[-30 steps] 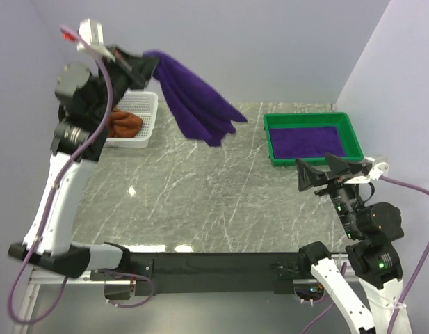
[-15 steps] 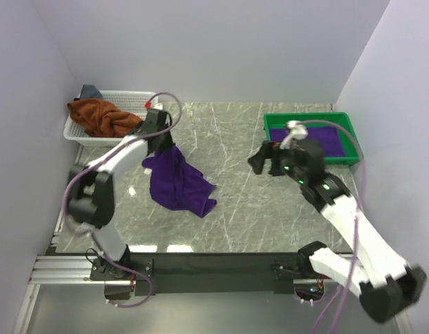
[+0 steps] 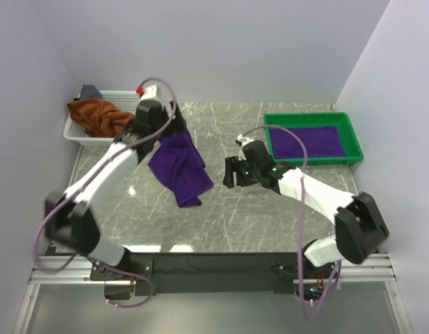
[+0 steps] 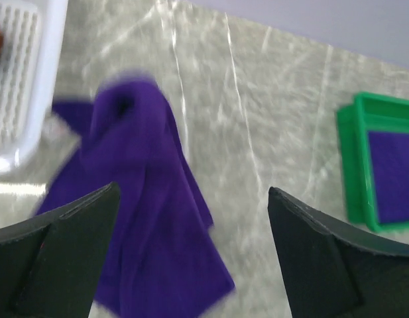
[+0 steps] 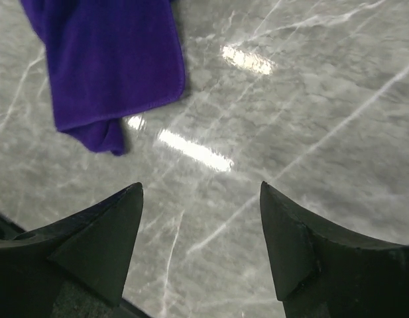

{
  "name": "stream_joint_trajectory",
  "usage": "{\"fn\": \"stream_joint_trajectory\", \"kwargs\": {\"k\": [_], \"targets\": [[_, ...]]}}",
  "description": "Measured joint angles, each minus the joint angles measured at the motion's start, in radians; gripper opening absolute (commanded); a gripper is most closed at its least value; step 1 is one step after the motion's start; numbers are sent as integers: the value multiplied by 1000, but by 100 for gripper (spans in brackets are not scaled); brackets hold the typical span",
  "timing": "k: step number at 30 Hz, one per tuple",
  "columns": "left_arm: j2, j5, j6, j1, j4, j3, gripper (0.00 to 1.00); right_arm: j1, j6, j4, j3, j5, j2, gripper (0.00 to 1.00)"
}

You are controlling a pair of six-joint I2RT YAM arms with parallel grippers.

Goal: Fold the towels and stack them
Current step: Move the towel to the center of the board, then flatten out the crumpled towel

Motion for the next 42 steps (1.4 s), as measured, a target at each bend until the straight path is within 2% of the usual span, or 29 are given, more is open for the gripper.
{"fn": "stream_joint_trajectory", "kwargs": {"k": [3,8,16,23,31,36,39,40,42], "targets": [[-183,-19,-65,-23,-8,-174,99,13,12,31,29,0,89,72],[-384,-70,-175,-15,-27,-492,90,48,37,55,138,33,246,65],[-406,-69,-317,-15,-31,-712,89,114,95,63,317,134,440,63],[-328,-69,-426,-14,59,-757,86,142,178,23,333,196,530,56],[-242,-64,-471,-13,127,-762,82,155,246,17,332,210,554,48],[-226,-63,-485,-13,145,-766,78,159,272,34,331,190,561,38],[-220,-64,-486,-13,147,-769,77,160,280,44,331,180,565,24],[-220,-64,-487,-13,149,-771,76,161,283,47,330,179,566,15],[-220,-66,-488,-12,150,-777,75,163,289,50,326,177,566,6]]}}
